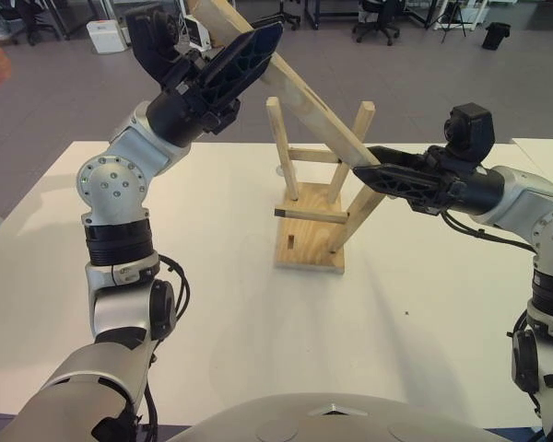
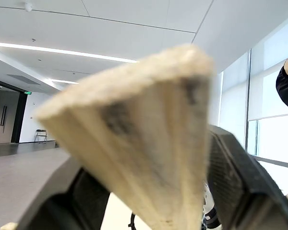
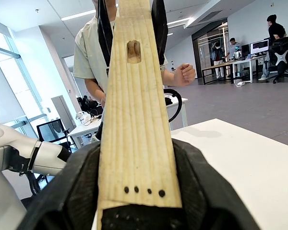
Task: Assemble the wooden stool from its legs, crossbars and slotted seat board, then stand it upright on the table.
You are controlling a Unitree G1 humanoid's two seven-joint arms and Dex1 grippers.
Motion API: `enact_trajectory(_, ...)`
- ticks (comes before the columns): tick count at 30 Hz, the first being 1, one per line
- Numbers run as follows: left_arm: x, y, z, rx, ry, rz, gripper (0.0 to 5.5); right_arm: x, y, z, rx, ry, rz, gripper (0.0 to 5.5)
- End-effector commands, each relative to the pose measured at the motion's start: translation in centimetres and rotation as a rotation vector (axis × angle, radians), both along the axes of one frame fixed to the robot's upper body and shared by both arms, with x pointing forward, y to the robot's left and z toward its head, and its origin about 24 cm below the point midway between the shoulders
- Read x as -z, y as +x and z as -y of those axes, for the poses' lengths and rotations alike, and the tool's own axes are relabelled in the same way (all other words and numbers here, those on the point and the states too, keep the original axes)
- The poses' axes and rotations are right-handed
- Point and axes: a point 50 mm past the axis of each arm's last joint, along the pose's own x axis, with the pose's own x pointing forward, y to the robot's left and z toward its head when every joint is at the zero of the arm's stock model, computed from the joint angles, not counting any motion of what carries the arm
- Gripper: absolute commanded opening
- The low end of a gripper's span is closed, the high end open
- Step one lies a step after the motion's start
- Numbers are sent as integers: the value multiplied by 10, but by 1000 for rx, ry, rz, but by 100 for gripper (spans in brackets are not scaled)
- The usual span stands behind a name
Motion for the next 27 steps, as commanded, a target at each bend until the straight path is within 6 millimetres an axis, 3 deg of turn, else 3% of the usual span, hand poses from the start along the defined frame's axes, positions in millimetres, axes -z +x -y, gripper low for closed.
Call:
enact_trajectory(1,2,1,-2,-7,30,0,221,0,1,2,8,-21,6,207)
enact_trajectory(6,3,0,-5,-22,57,1,219,-4,9,9,111,21,31,207)
enact_trajectory(9,-8,7,-11,-108,12,32,219,-9,19,10,200,90,12,207)
enact_trajectory(12,-25,15,-28,-220,-18,88,219,-22,27,22,380,190,82,299)
enact_trajectory(15,-31,20,-50,-353,41,125,203,-17,32,47,637,182,121,303)
enact_trajectory(18,-11,26,-72,-457,189,94,203,33,26,69,877,-151,124,303)
enact_trajectory(19,0,27,-78,-471,251,91,203,59,21,73,902,-337,125,303)
enact_trajectory(22,35,30,-92,-476,435,89,203,135,-14,66,726,-713,59,303)
enact_trajectory(24,58,35,-98,-456,517,79,203,164,-33,49,625,-737,8,303)
enact_trajectory(27,83,42,-97,-392,554,59,203,182,-43,20,535,-702,-9,303)
